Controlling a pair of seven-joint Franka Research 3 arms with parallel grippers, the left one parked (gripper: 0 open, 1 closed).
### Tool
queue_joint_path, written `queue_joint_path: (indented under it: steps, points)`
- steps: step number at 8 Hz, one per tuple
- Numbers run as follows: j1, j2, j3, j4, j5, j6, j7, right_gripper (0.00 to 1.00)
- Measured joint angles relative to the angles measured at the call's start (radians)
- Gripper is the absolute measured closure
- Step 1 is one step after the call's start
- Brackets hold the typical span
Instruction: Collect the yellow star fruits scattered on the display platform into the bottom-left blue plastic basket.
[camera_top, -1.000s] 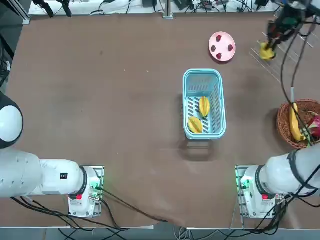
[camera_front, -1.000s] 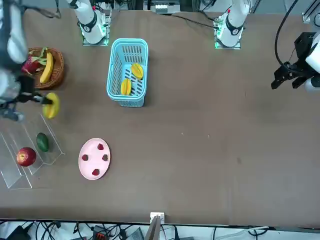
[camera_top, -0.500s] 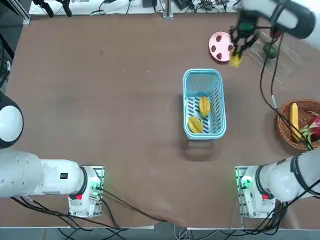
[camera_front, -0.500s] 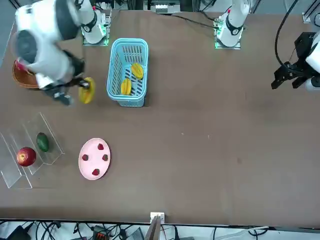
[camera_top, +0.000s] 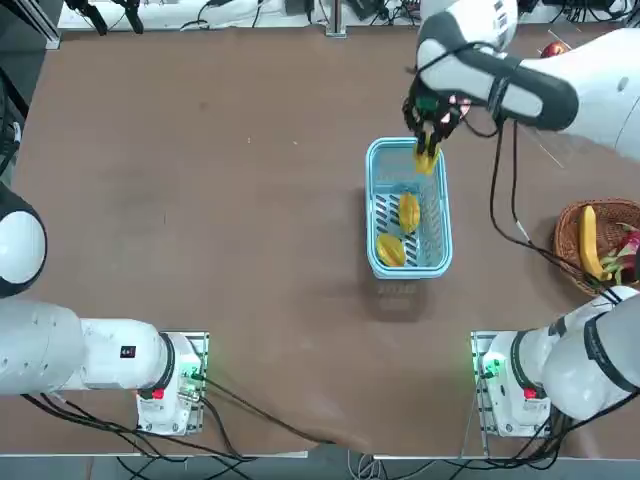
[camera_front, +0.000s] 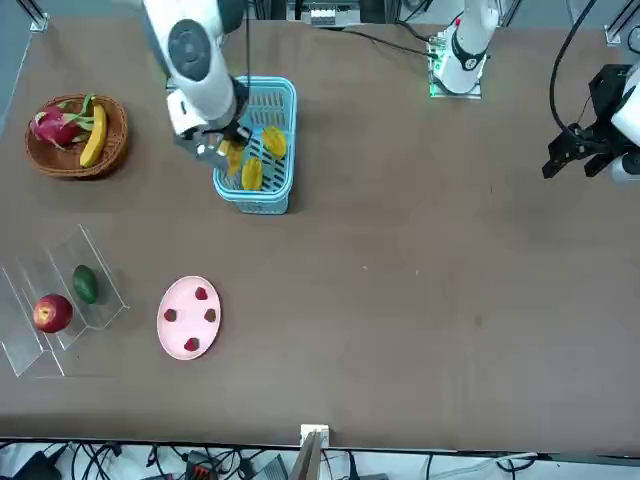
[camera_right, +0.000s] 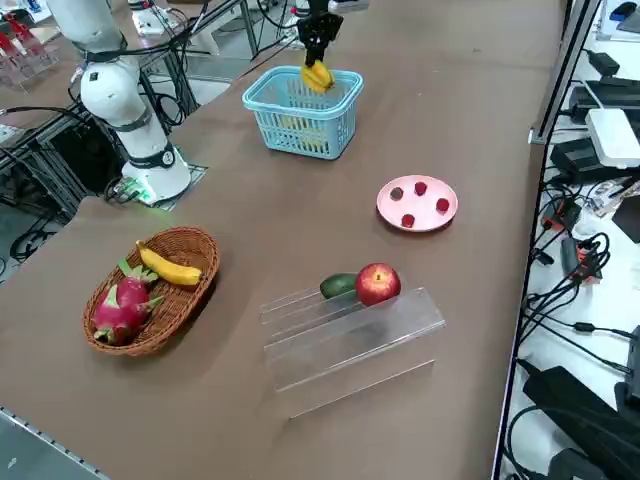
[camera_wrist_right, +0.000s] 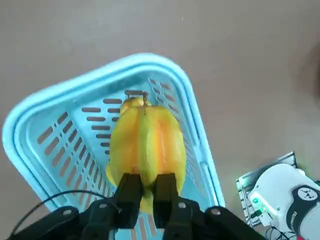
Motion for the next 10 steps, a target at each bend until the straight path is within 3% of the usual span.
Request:
queue_joint_path:
  steps: [4,5,7,9,10]
  points:
    - [0.062,-0.003,-0.006,-0.087,0.036,0.04,0.019,0.83]
    - [0.067,-0.004,-0.006,-0.091,0.038,0.053,0.024,0.76]
    - [0.06,-0.018,-0.032,-0.067,0.038,0.061,0.015,0.42]
    - [-0.002,-0.03,-0.061,0.01,0.027,0.036,-0.04,0.07]
    - [-0.051,-0.033,-0.065,0.056,0.002,0.017,-0.086,0.0]
